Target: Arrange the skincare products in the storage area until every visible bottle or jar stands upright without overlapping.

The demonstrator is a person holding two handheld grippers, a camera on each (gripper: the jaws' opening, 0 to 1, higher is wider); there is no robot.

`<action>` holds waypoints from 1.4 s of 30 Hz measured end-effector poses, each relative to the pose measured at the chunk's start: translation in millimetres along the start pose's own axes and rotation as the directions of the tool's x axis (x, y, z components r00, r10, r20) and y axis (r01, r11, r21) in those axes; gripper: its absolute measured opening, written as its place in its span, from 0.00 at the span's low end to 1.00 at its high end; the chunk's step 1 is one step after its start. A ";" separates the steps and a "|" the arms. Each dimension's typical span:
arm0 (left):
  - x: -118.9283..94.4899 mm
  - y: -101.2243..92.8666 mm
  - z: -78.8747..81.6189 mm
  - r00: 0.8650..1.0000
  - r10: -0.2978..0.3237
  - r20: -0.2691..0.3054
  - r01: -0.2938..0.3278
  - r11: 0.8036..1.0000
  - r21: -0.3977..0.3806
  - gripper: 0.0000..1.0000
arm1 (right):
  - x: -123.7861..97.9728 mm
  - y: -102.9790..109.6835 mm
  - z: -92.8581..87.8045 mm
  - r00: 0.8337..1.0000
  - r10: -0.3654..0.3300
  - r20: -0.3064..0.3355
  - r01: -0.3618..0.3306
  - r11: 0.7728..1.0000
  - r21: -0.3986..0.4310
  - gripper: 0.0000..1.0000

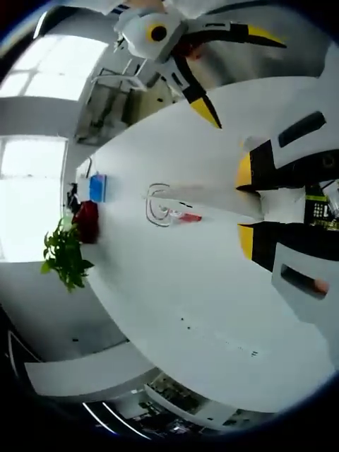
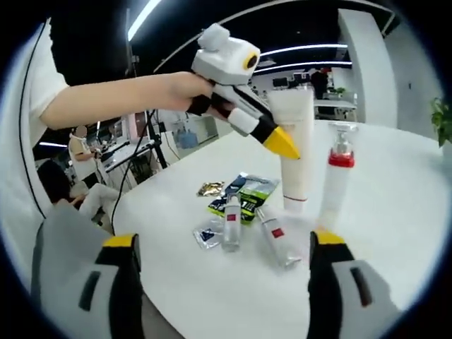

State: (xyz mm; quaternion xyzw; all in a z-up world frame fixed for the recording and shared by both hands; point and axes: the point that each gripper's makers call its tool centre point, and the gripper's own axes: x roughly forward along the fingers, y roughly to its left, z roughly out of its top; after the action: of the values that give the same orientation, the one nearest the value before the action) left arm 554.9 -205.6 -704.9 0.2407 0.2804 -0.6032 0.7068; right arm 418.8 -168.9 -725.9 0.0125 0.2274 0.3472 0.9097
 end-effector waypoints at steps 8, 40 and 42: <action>13.7 2.4 -6.5 1.000 0.000 -0.015 0.000 1.000 -0.004 0.13 | -1.6 -3.6 -3.4 1.000 -0.015 -0.003 0.015 1.000 0.013 1.00; 20.9 2.4 -3.8 1.000 -0.011 0.007 0.011 0.999 0.034 0.15 | -5.1 -7.0 -7.4 0.999 -0.035 -0.003 0.035 0.998 0.046 1.00; 20.5 2.6 -4.2 1.000 -0.012 0.007 0.012 0.999 0.036 0.15 | -5.1 -6.8 -7.3 0.999 -0.035 -0.002 0.035 0.998 0.047 1.00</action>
State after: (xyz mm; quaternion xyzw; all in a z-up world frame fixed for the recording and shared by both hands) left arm 559.4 -217.0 -722.0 0.2492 0.2684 -0.6132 0.6999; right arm 416.6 -178.3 -731.6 0.0297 0.2365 0.3257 0.9149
